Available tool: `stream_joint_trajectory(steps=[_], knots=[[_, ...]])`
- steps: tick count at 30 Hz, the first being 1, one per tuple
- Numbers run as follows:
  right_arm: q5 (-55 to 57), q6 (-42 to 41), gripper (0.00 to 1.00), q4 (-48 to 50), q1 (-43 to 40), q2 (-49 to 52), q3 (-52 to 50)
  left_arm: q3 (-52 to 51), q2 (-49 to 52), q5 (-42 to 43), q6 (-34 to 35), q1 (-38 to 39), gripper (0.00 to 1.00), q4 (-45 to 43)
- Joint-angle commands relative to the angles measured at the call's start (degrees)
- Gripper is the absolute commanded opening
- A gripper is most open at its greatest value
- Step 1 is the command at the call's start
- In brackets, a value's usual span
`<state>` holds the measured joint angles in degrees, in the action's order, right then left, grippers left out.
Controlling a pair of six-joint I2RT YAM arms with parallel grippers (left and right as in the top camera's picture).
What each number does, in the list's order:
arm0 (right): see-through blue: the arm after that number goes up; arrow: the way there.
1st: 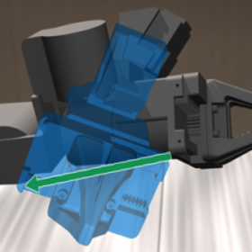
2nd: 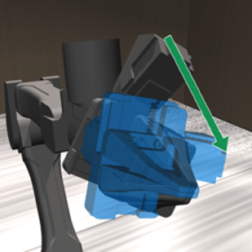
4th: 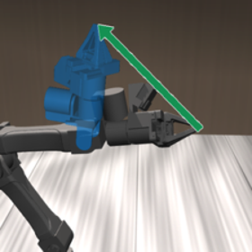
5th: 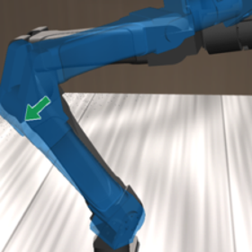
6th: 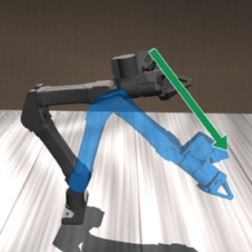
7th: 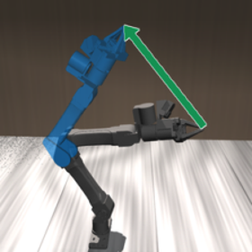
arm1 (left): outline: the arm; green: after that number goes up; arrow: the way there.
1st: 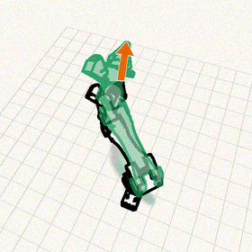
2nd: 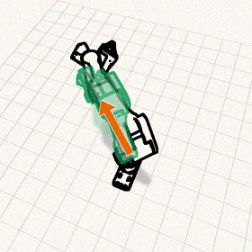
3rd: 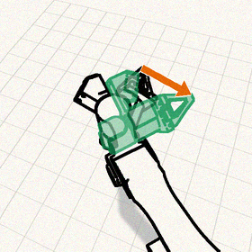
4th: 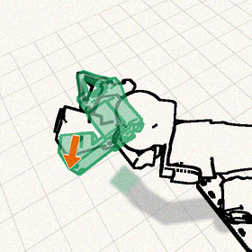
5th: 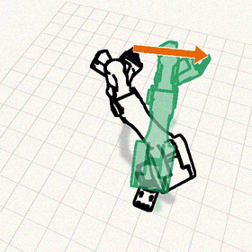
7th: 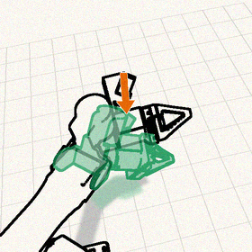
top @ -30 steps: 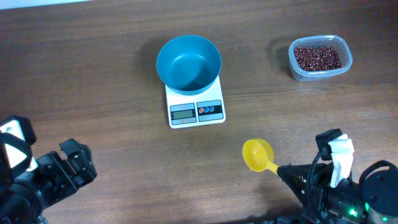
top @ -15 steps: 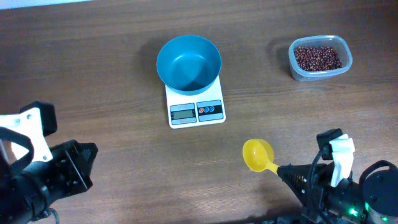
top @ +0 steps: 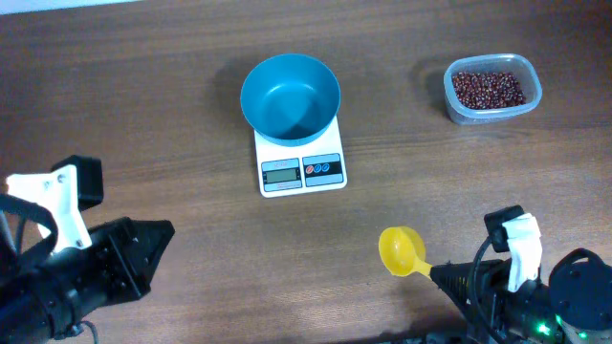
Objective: Scoop item into bowl and weigh 50g on scale
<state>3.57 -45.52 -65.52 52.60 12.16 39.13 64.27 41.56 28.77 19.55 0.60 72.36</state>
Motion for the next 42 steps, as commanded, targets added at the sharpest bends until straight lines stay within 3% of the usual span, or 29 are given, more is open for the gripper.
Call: stream_joint_trajectory(steps=[1, 5, 10, 16, 19, 26, 33, 38, 42], knots=[[0.6, -0.4, 0.04, 0.0, -0.2, -0.3, 0.6, -0.7, -0.3, 1.0, 4.1, -0.2, 0.00, -4.1], [5.1, -0.4, 0.04, 0.9, -0.2, -0.3, 0.6, -0.8, 1.2, -1.7, 4.9, 4.6, 0.00, -8.7], [5.1, -0.4, 0.05, 5.5, -0.2, -0.3, 0.6, -0.8, 10.1, -10.4, 6.5, 17.5, 0.00, -12.2], [5.1, -0.4, 0.05, 5.7, -0.2, -0.3, 0.6, -0.8, 26.7, -30.7, 7.8, 38.4, 0.00, -20.2], [5.1, -0.4, 0.05, 5.7, -0.2, -0.3, 0.6, -0.8, 35.2, -38.7, 7.9, 44.2, 0.00, -25.0], [5.1, -0.4, 0.05, 2.0, -0.2, -0.3, 0.6, -0.8, 50.2, -38.8, 7.9, 46.0, 0.00, -35.9], [5.4, -0.4, 0.05, 1.2, -0.2, -0.3, 0.6, -0.8, 55.5, -43.7, 7.9, 46.1, 0.00, -40.7], [6.1, -0.4, 0.05, 1.2, -0.2, -0.3, 0.6, -2.1, 55.9, -50.7, 19.4, 46.1, 0.00, -41.7], [6.2, -0.4, 0.05, 1.2, -0.2, -0.3, 0.6, -4.0, 56.0, -50.6, 21.2, 46.1, 0.00, -44.7]])
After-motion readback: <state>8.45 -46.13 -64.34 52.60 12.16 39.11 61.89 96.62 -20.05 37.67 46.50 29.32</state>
